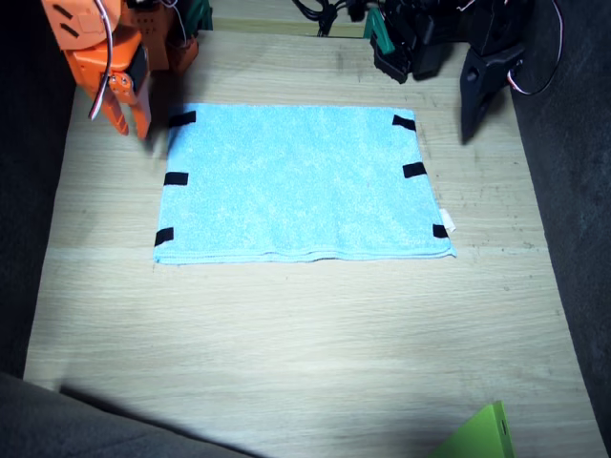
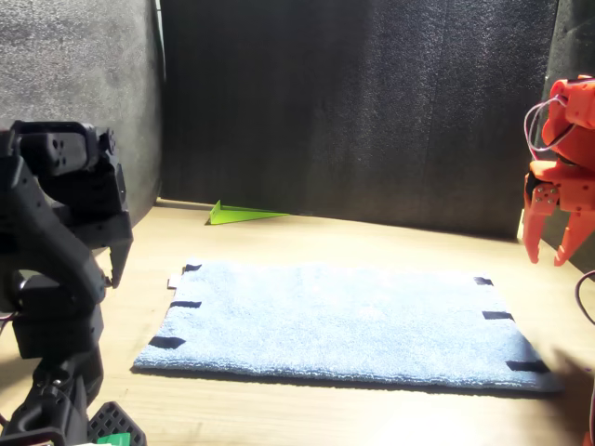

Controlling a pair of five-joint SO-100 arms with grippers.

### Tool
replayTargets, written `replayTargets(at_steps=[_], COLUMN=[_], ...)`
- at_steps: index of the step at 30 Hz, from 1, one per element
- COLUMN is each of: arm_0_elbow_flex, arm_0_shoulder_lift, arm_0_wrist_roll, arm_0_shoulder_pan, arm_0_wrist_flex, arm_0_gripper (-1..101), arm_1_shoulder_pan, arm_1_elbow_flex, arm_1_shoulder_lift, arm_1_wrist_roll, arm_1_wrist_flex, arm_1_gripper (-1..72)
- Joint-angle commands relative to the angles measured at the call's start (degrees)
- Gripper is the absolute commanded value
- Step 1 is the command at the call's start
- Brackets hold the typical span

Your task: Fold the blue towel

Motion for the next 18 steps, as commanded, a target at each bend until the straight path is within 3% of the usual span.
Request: replayTargets(at_steps=[1,14,15,16,18], arm_0_elbow_flex=[-3.08,-2.72,-2.81,-2.9,-2.9], arm_0_shoulder_lift=[-0.97,-1.76,-2.02,-2.2,-2.29], arm_0_wrist_roll=[1.67,-0.26,-0.18,-0.09,0.09], arm_0_shoulder_pan=[2.37,-1.76,-1.76,-1.67,-1.67], arm_0_wrist_flex=[1.58,-0.44,-0.7,-0.97,-1.41], arm_0_gripper=[0,0,0,1,1], arm_1_shoulder_pan=[0.35,11.34,11.95,12.39,12.83], arm_1_elbow_flex=[-0.97,5.54,5.36,4.92,4.57], arm_1_shoulder_lift=[-2.99,-5.98,-5.89,-5.89,-5.36], arm_1_wrist_roll=[1.49,0.09,-0.26,-0.44,-1.05], arm_1_wrist_flex=[2.2,-4.39,-4.57,-4.22,-4.22], arm_1_gripper=[14.9,17.6,19.3,28.0,30.1])
